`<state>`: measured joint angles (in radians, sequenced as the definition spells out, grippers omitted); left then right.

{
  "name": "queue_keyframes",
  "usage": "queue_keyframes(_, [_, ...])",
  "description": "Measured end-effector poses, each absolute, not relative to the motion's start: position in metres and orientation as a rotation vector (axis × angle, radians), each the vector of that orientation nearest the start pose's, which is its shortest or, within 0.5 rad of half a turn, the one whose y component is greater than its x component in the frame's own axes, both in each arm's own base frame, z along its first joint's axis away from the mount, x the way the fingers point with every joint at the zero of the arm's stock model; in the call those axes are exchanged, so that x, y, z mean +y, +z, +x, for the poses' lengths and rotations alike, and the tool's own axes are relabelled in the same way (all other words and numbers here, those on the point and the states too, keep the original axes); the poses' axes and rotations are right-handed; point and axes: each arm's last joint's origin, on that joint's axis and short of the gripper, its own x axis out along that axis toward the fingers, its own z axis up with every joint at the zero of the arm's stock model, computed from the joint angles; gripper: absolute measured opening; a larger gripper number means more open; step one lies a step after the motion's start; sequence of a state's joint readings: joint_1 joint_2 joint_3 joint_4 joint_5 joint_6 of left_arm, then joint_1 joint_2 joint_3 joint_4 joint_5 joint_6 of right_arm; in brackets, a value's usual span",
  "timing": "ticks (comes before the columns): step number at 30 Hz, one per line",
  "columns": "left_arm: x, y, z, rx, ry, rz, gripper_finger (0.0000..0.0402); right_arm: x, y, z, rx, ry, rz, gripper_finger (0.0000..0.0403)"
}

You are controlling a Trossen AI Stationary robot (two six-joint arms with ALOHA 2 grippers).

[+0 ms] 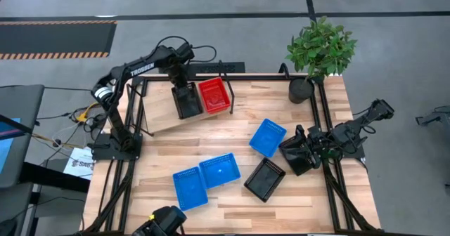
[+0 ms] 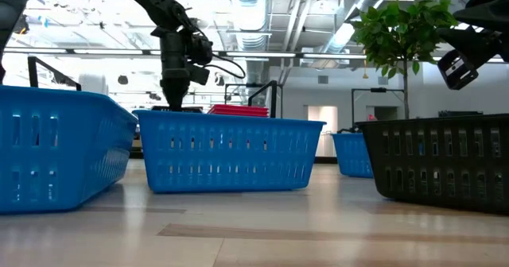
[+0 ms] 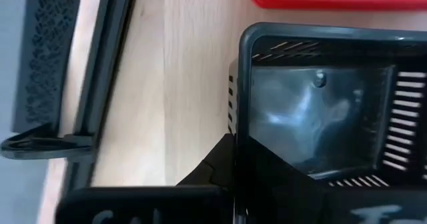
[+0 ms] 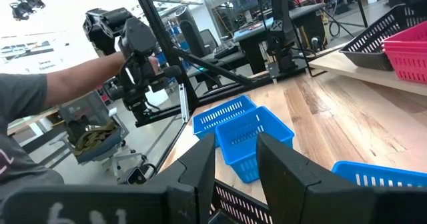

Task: Stack baskets on shelf by color
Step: Put the top black bin on the shelf, then stack the left black bin on top of the black bin on the shelf

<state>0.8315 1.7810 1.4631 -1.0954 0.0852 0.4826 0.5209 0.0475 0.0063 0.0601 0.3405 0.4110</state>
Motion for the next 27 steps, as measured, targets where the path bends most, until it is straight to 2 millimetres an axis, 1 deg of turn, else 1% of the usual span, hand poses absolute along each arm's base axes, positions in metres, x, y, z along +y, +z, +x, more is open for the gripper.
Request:
queue_keyframes(10, [0.251, 0.247, 0.232, 1.368, 0.289, -0.267, 0.0049, 0.041, 0.168, 0.09, 0.02, 0.181, 0.418, 0.0134])
queue_keyframes(18, [0.251, 0.248, 0.231, 1.389, 0.33, -0.259, 0.0114, 0.041, 0.168, 0.09, 0.02, 0.181, 0.418, 0.0134])
queue_keyframes(20, [0.248, 0.257, 0.232, 1.382, 0.321, -0.278, 0.013, 0.041, 0.168, 0.09, 0.02, 0.181, 0.418, 0.0134])
queue_keyframes(24, [0.235, 0.294, 0.239, 1.35, 0.3, -0.324, 0.0152, 0.041, 0.168, 0.09, 0.02, 0.181, 0.418, 0.0134])
queue_keyframes(27, [0.218, 0.319, 0.251, 1.291, 0.236, -0.38, 0.0157, 0.041, 0.168, 0.09, 0.02, 0.181, 0.418, 0.0134])
